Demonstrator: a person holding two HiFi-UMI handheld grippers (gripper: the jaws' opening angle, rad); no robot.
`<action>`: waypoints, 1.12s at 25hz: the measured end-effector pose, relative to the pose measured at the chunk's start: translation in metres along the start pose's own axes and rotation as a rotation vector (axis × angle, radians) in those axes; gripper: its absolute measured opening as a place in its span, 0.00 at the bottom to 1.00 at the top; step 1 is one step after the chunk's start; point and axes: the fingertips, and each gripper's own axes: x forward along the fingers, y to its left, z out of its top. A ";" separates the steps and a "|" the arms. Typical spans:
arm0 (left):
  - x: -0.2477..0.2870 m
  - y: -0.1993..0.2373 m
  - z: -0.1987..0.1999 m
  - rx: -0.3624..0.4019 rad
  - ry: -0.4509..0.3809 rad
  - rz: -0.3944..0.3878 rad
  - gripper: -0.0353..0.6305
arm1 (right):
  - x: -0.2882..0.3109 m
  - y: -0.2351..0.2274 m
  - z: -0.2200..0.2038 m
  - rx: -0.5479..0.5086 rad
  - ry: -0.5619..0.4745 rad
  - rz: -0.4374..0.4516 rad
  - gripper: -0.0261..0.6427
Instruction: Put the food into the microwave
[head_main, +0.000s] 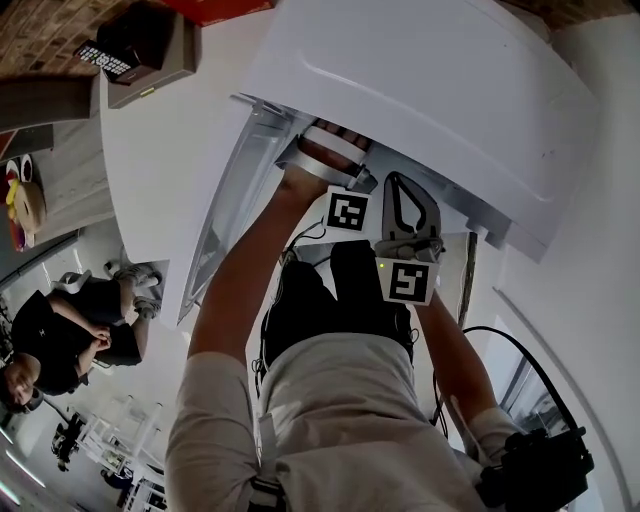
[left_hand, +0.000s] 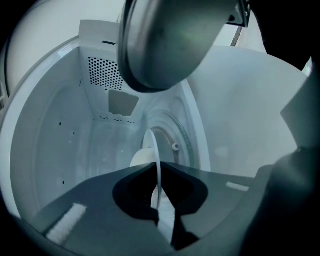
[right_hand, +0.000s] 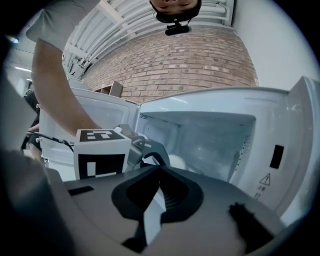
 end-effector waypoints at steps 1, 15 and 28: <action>0.000 -0.001 0.000 0.001 0.004 -0.011 0.10 | 0.001 0.001 -0.002 -0.001 0.010 0.005 0.05; 0.006 -0.009 -0.001 -0.097 -0.005 -0.204 0.15 | 0.007 -0.004 -0.006 0.032 0.035 -0.004 0.05; -0.015 -0.020 0.000 -0.170 0.000 -0.385 0.28 | 0.006 0.003 -0.001 0.034 0.029 0.013 0.05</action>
